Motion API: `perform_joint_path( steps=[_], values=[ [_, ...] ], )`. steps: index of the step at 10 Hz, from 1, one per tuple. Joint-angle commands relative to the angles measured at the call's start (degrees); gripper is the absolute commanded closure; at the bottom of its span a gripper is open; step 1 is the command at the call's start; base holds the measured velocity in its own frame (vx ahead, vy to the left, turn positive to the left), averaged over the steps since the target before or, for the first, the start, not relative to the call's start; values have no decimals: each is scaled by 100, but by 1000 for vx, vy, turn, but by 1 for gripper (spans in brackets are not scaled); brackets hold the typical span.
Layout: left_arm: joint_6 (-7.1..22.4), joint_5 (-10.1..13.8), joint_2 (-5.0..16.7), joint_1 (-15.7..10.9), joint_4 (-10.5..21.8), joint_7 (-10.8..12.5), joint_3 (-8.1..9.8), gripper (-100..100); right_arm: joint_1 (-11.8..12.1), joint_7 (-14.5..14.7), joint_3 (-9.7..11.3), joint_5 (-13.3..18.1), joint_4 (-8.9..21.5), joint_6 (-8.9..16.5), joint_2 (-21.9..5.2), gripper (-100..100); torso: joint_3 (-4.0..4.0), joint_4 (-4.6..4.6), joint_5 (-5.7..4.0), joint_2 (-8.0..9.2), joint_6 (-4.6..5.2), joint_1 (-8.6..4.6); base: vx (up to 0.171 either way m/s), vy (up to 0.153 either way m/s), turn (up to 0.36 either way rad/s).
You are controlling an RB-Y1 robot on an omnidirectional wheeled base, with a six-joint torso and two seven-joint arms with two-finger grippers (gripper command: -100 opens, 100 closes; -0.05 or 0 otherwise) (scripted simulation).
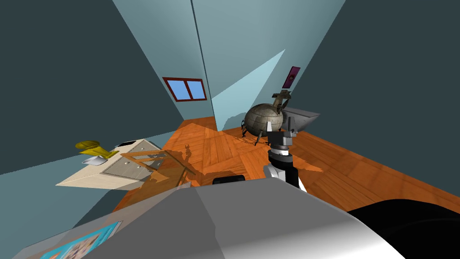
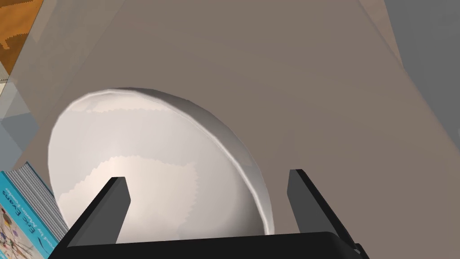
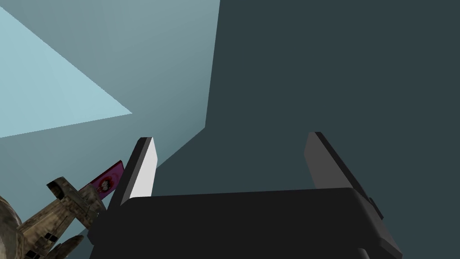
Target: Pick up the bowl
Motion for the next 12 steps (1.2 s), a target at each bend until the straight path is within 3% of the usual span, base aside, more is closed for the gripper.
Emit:
perform_joint_path(
  steps=[1,4,5,6,7,11,12],
  values=[
    [-70,-286,119,-125,-75,286,-177,-100,0,0,0,0,0,0,0,0,0,0,0,0,0,0,-70,-27,0],
    [-70,-554,119,-125,-75,334,-177,-100,1,0,0,0,0,0,0,0,-22,-9,-1,-40,-1,-3,1,-11,2],
    [185,-720,-35,-412,193,634,63,-100,2,0,0,0,0,0,0,0,-25,-10,-1,-44,-1,0,-76,-15,-12],
    [322,-962,-35,-560,260,741,220,-100,1,0,0,0,0,0,0,0,-14,-6,0,-22,0,-4,-116,-8,-3],
    [322,-950,-35,-592,260,948,147,-100,0,0,0,0,0,0,0,0,-5,-2,-2,-9,1,1,-84,-3,-8],
    [322,-1575,-35,-592,260,948,220,-100,2,0,0,0,0,0,0,0,-25,-10,-1,-43,-2,0,-4,-6,1],
    [595,-1749,-189,-881,543,1252,483,-100,2,0,0,0,0,0,0,0,-26,-10,0,-45,-2,1,-111,-17,-9]
  ],
)
